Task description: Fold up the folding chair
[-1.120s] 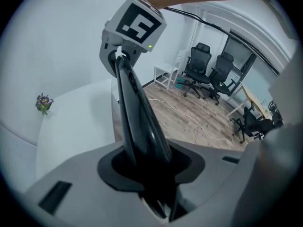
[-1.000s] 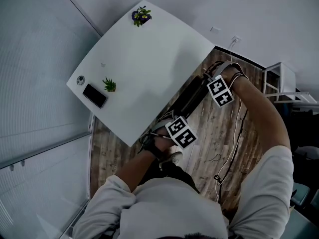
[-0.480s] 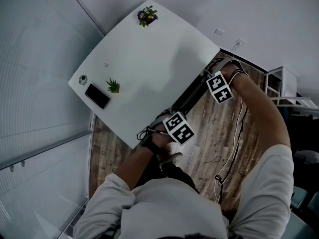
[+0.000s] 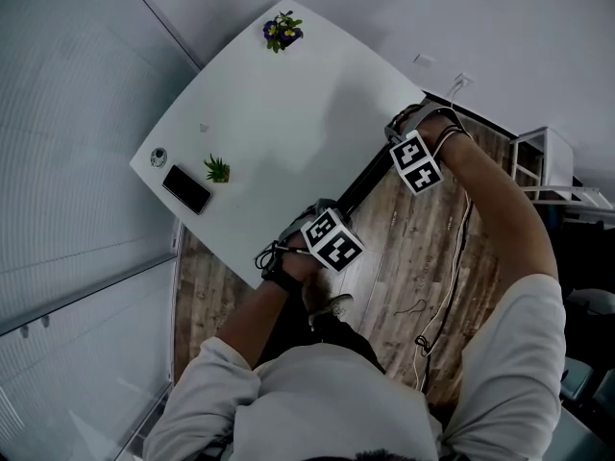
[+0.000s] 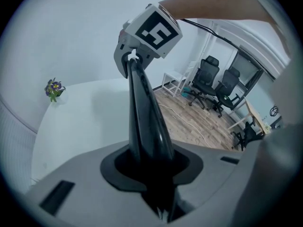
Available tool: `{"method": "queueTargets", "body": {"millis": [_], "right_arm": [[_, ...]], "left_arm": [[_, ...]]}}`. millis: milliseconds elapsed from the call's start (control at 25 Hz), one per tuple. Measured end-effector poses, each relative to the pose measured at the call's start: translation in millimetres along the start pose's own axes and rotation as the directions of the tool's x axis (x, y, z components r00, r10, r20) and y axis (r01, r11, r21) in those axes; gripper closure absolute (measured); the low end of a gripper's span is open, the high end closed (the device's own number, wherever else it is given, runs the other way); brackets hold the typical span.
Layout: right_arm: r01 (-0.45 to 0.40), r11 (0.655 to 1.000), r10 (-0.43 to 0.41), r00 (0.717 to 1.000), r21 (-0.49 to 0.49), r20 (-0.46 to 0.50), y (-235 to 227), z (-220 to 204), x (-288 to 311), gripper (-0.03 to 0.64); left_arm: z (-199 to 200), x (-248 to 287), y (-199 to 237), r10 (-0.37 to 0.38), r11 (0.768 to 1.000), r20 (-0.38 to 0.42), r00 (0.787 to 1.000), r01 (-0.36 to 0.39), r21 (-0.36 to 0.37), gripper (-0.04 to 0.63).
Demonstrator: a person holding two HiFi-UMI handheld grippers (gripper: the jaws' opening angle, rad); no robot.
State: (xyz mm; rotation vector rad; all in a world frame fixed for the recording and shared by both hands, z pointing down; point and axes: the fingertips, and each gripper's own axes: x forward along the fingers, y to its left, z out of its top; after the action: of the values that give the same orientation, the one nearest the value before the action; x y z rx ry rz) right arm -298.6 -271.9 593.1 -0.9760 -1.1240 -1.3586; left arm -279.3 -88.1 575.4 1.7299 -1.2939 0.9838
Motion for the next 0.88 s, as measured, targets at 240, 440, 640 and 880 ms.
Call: {"method": "queueTargets", "body": {"millis": [240,440,640,880], "right_arm": [[0.018,0.999,-0.018,1.000,0.036,0.002,-7,-1,2,0.484],[0.034,0.995,-0.035,0.999,0.090,0.002,-7,0,1,0.457],[0.017,0.981,-0.023,0.999,0.195,0.028,-2,2,-2,0.335],[0.020,0.890,-0.078,0.991,0.456,0.110,-5,-5,-16,0.253]], "left_arm": [[-1,2,4,-0.037,0.999,0.024,0.999,0.038,-0.025,0.461],[0,1,5,-0.011,1.000,0.023,1.000,0.011,0.003,0.449],[6,-4,4,0.015,1.000,0.065,0.998,-0.016,0.008,0.403],[19,-21,7,0.034,0.999,0.163,0.986,-0.039,0.030,0.237]]}}
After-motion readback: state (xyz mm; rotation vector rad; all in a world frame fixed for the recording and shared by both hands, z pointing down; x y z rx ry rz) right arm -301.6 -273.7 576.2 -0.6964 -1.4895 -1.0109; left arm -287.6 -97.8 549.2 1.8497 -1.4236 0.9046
